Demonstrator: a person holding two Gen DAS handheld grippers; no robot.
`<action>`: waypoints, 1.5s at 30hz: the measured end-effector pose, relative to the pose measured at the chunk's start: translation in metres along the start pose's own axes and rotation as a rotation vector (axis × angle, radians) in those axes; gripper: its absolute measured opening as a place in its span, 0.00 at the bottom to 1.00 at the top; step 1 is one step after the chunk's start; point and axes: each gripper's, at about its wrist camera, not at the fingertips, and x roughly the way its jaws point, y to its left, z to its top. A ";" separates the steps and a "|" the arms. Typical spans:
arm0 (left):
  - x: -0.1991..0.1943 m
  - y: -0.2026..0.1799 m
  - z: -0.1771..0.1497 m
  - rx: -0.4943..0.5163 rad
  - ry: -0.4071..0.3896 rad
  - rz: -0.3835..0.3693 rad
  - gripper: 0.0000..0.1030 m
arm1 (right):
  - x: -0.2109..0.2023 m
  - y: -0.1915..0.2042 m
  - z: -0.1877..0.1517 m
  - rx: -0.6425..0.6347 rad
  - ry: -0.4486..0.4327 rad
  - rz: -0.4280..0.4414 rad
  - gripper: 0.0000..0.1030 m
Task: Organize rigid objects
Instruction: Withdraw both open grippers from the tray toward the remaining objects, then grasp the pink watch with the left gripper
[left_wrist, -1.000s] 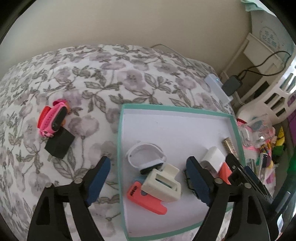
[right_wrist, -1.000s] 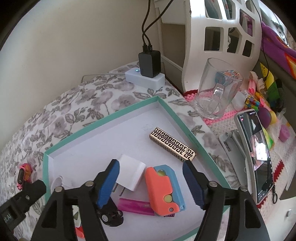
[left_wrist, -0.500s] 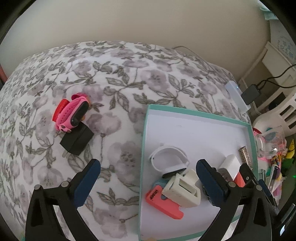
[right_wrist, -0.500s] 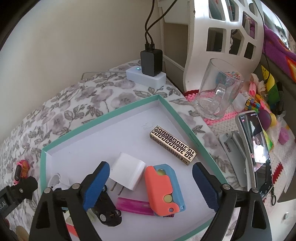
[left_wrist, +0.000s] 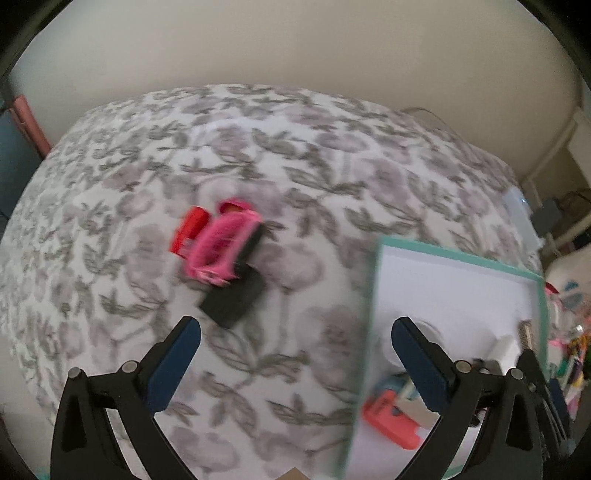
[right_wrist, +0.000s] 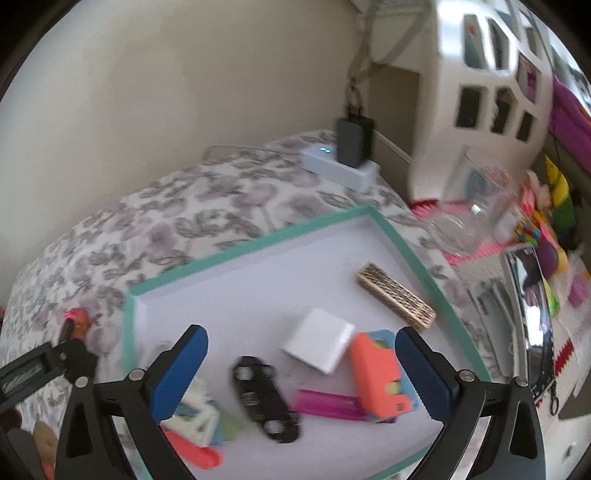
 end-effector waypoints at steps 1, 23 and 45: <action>0.000 0.007 0.003 -0.012 0.000 0.016 1.00 | -0.002 0.007 0.000 -0.016 -0.006 0.008 1.00; 0.021 0.151 0.049 -0.301 0.032 0.100 1.00 | -0.012 0.134 0.007 -0.204 -0.010 0.196 1.00; 0.074 0.104 0.055 -0.124 0.164 -0.044 0.82 | 0.039 0.170 0.008 -0.184 0.095 0.228 1.00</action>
